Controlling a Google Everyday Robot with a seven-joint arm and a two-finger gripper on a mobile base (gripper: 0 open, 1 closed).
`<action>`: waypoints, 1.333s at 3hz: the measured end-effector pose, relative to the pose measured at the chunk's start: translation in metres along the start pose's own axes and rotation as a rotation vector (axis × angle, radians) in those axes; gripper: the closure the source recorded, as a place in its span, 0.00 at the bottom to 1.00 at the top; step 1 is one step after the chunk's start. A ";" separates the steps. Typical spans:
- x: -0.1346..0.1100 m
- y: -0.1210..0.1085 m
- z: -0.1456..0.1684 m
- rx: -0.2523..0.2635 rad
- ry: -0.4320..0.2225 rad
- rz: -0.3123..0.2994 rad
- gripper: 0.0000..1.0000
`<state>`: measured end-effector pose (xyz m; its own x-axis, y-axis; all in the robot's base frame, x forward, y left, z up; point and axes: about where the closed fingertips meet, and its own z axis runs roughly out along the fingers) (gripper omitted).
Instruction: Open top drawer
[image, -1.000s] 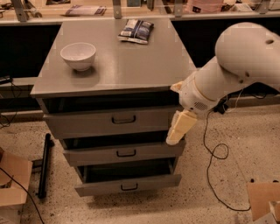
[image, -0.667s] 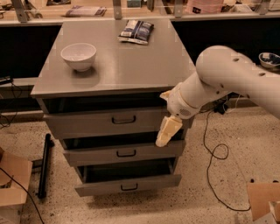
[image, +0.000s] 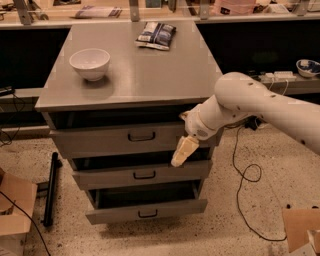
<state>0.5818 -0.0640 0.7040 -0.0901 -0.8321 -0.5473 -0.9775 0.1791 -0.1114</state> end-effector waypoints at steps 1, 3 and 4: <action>0.004 -0.031 0.034 -0.009 -0.022 0.001 0.03; 0.001 -0.043 0.045 -0.048 -0.011 -0.010 0.57; 0.000 -0.044 0.044 -0.048 -0.011 -0.010 0.80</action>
Offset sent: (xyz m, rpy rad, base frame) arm 0.0697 0.0188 -0.0503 0.0052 0.0566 0.0584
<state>0.6327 -0.0490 0.6726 -0.0788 -0.8280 -0.5552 -0.9864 0.1453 -0.0766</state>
